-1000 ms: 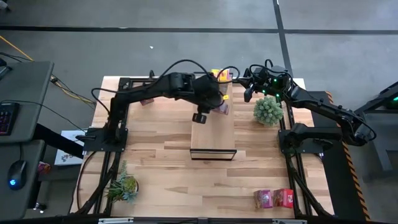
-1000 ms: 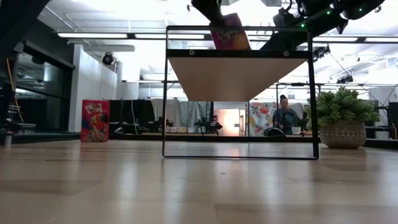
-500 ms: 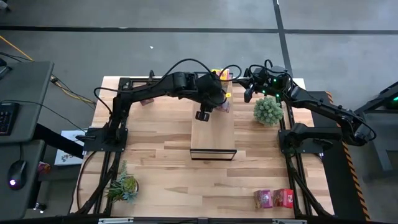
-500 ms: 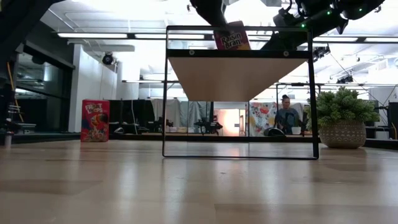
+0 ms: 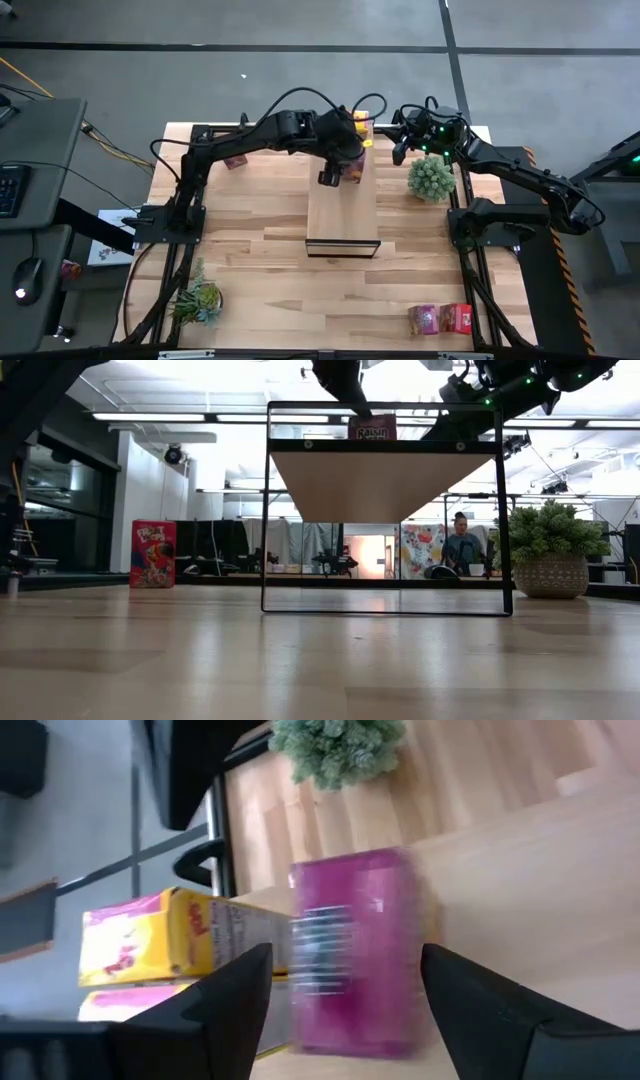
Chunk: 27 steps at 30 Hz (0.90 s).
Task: Stack cereal on shelf
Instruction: Put the top pink cereal box on the shelf
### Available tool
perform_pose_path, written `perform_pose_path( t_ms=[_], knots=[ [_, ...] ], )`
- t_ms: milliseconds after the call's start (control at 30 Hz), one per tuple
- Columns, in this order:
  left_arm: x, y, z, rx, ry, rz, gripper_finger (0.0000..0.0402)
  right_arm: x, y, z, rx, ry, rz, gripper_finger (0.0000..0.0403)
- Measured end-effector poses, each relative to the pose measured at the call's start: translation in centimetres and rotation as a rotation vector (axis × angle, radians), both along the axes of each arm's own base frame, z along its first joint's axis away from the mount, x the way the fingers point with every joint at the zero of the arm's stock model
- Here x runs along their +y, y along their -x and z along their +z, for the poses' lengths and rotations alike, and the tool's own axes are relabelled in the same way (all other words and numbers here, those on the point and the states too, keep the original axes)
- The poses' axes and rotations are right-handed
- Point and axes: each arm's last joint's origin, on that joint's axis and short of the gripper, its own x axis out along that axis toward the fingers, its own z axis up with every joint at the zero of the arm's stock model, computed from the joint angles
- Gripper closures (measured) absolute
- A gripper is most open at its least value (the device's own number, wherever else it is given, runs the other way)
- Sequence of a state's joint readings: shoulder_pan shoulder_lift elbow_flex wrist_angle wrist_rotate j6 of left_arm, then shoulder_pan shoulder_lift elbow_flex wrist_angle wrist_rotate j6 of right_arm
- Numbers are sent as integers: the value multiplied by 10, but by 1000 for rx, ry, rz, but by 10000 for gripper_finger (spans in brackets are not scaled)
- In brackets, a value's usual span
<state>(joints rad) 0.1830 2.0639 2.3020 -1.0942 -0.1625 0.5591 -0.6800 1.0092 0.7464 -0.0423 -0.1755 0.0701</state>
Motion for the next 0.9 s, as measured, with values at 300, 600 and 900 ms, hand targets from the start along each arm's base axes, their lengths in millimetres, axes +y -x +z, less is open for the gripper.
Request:
perform_pose_path(
  t_ms=[300,600,900],
  knots=[
    [-1,25,38,-45,-131,68,160,0,0,-1,16,16,7,402],
    [5,84,79,-130,118,101,212,0,1,-2,25,5,6,402],
    [24,109,24,-120,372,5,391,4,2,-11,88,-61,50,402]
  ],
)
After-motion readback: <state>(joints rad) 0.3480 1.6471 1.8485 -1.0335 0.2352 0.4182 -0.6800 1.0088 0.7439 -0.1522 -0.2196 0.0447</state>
